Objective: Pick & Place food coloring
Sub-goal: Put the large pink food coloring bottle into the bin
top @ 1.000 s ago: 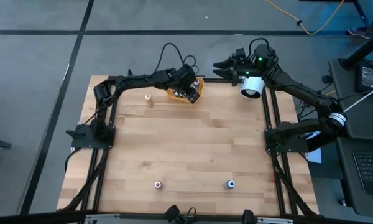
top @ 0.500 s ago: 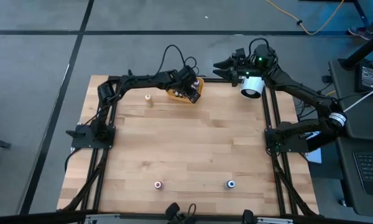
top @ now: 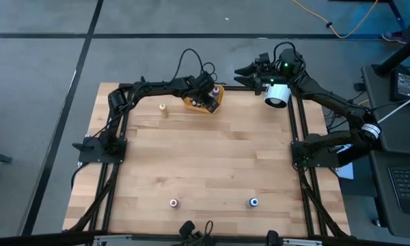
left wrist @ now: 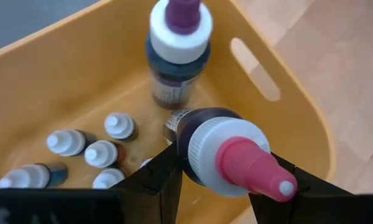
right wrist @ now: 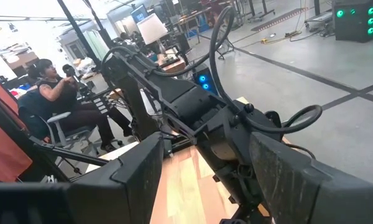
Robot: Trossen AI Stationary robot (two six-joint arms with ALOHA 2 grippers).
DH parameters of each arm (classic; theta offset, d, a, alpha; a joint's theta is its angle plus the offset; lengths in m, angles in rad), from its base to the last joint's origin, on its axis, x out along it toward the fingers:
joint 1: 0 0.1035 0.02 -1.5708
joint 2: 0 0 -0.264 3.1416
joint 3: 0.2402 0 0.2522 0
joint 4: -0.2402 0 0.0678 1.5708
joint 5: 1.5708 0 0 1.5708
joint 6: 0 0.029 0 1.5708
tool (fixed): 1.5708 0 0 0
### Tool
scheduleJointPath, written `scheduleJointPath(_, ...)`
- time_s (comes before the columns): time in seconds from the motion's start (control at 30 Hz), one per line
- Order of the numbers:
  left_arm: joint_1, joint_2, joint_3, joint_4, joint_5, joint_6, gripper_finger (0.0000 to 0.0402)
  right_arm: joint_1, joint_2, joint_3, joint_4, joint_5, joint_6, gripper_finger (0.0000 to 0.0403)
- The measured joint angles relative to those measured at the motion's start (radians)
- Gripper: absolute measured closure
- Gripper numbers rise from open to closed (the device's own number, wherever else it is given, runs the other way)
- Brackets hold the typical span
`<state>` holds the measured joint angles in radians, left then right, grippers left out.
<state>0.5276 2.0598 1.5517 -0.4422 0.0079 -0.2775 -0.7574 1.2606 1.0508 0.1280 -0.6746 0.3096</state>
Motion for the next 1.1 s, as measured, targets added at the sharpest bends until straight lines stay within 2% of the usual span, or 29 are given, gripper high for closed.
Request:
scheduleJointPath(0.67, 0.033, 0.0, 0.0, -0.024, -0.003, -0.016, 0.0254, 0.0, 0.0, 0.0, 0.0, 0.0, -0.001, 0.0163)
scheduleJointPath(0.97, 0.039, 0.0, 0.0, -0.025, 0.008, -0.008, 0.0215, 0.0, 0.0, 0.0, 0.0, 0.0, -0.004, 0.0163)
scheduleJointPath(1.1, 0.044, 0.0, 0.0, -0.025, -0.06, -0.008, 0.0202, 0.0, 0.0, 0.0, 0.0, 0.0, -0.004, 0.0163)
